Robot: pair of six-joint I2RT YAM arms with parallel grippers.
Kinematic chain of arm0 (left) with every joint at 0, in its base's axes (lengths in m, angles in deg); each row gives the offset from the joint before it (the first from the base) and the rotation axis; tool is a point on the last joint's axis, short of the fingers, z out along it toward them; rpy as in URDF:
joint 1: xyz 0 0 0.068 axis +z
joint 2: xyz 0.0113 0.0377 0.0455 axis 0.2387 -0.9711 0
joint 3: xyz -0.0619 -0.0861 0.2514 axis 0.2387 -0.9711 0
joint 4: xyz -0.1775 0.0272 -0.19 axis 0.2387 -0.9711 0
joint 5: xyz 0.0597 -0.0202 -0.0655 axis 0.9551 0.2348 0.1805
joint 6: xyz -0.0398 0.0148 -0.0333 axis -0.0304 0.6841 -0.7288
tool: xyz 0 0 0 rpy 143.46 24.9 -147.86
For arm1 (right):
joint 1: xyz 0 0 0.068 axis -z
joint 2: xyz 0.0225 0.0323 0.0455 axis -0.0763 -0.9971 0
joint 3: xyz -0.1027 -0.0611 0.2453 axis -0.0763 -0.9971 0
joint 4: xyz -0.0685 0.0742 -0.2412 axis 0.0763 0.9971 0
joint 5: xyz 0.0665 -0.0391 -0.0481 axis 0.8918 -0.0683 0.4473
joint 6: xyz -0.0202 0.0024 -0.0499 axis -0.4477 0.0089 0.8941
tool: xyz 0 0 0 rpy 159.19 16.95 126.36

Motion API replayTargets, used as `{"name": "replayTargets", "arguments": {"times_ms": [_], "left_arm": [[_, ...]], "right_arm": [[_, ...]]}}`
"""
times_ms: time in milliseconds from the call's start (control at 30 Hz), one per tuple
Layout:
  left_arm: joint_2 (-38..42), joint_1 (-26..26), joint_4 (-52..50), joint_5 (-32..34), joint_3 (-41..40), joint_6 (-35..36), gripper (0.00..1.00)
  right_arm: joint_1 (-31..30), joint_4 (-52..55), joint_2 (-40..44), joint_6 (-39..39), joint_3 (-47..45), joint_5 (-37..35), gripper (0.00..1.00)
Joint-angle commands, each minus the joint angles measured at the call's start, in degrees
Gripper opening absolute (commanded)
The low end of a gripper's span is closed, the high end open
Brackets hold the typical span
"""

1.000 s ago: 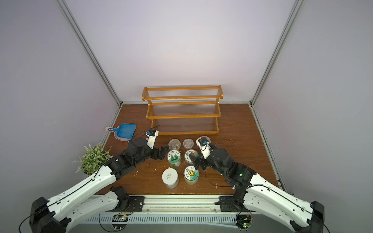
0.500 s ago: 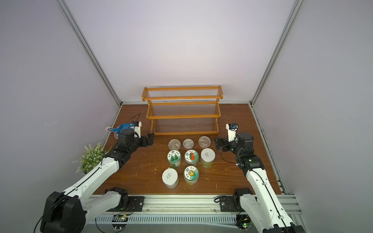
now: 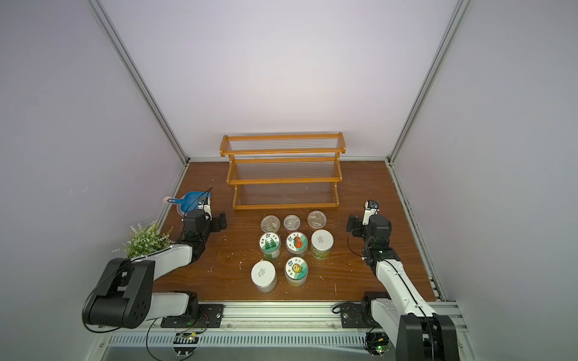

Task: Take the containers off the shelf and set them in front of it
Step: Reset both arms

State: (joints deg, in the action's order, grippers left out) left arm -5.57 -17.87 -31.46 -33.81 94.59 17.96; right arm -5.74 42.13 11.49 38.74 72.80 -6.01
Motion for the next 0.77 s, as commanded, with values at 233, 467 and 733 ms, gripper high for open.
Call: {"name": "replayTargets", "arguments": {"times_ms": [233, 467, 733], "left_arm": [[-10.08, 0.62, 17.91, 4.4, 2.41, 3.73, 0.99], [-9.95, 0.63, 22.05, 4.09, 0.1, 3.96, 1.0], [-9.45, 0.63, 23.39, 2.99, -0.89, 4.44, 1.0]], "right_arm": [[-0.05, -41.93, -17.97, 6.24, -6.82, -2.08, 0.99], [3.92, -51.42, -26.1, 3.73, -5.71, 5.94, 0.99], [3.94, -50.77, -26.17, 4.48, -5.48, 7.24, 0.99]]}}
